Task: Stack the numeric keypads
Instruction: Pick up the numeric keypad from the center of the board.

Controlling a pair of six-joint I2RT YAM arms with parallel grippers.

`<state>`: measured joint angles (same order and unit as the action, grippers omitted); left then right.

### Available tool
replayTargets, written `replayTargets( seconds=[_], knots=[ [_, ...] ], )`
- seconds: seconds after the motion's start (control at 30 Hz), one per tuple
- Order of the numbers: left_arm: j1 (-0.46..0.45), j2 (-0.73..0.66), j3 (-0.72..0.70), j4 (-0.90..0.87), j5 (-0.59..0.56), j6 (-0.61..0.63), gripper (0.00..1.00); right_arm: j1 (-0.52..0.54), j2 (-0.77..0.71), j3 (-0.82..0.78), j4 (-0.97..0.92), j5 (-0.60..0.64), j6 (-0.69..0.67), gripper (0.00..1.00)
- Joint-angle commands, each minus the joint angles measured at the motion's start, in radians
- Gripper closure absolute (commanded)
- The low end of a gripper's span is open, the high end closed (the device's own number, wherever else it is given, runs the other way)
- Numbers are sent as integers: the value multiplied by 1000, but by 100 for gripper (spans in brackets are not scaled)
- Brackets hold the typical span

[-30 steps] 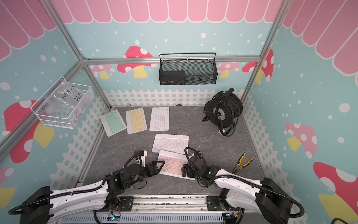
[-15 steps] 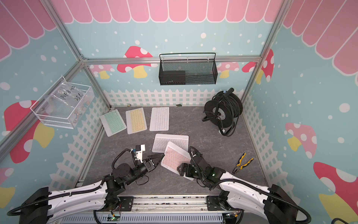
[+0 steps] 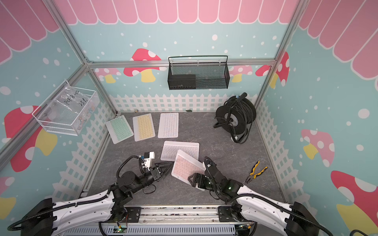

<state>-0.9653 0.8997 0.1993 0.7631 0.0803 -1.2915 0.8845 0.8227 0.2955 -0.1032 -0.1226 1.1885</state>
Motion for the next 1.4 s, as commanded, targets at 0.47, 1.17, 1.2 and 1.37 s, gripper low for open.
replayTargets(
  seconds=[0.47, 1.17, 1.2, 1.37],
  knots=[
    [4, 35, 314, -598, 105, 187, 14, -5, -12, -31, -29, -15, 30, 0],
    [7, 168, 452, -939, -32, 319, 88, -29, -2, -3, -43, -11, 20, 1],
    [9, 167, 451, -940, -35, 320, 89, -34, -5, 4, -46, -10, 15, 0],
    [45, 160, 438, -896, -17, 304, 100, -80, -37, 83, -124, 33, -23, 0]
  ],
)
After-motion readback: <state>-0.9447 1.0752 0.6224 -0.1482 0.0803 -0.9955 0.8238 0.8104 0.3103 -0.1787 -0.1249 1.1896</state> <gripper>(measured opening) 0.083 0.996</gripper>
